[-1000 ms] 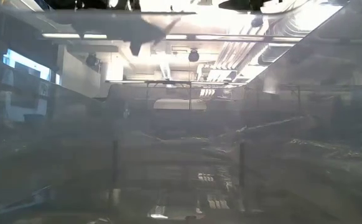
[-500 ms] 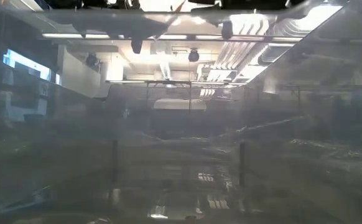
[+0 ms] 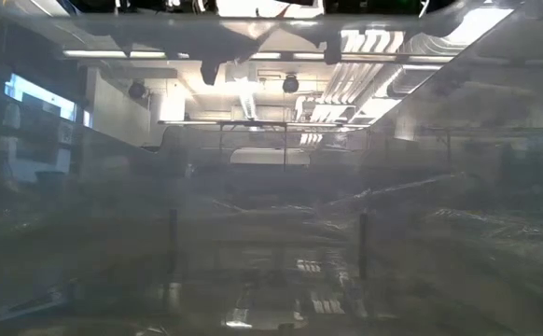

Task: Pick & Place Toothbrushes
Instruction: Put the orange toothbrush into the bottom black bin

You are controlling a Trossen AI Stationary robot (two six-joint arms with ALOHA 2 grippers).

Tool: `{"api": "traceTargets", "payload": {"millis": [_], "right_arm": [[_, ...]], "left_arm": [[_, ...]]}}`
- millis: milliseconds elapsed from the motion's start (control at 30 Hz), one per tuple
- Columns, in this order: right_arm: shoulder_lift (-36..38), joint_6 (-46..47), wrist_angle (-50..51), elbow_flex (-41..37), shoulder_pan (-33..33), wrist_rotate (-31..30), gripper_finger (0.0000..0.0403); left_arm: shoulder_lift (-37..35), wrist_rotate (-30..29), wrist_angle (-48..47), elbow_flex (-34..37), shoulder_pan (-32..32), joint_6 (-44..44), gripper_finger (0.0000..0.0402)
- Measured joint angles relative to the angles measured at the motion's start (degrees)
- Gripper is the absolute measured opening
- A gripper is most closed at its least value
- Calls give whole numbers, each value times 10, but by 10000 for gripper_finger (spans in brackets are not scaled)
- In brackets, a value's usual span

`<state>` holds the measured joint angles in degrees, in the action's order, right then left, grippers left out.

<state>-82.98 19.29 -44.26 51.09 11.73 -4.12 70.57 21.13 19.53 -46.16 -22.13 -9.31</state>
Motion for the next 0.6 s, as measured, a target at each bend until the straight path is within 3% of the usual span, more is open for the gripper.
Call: {"api": "traceTargets", "payload": {"millis": [433, 600], "right_arm": [[0, -13, -4, 0, 0, 3, 45], [0, -14, -5, 0, 0, 7, 14]], "left_arm": [[-1, -15, 2, 0, 8, 0, 12], [-1, -15, -1, 0, 8, 0, 12]]}}
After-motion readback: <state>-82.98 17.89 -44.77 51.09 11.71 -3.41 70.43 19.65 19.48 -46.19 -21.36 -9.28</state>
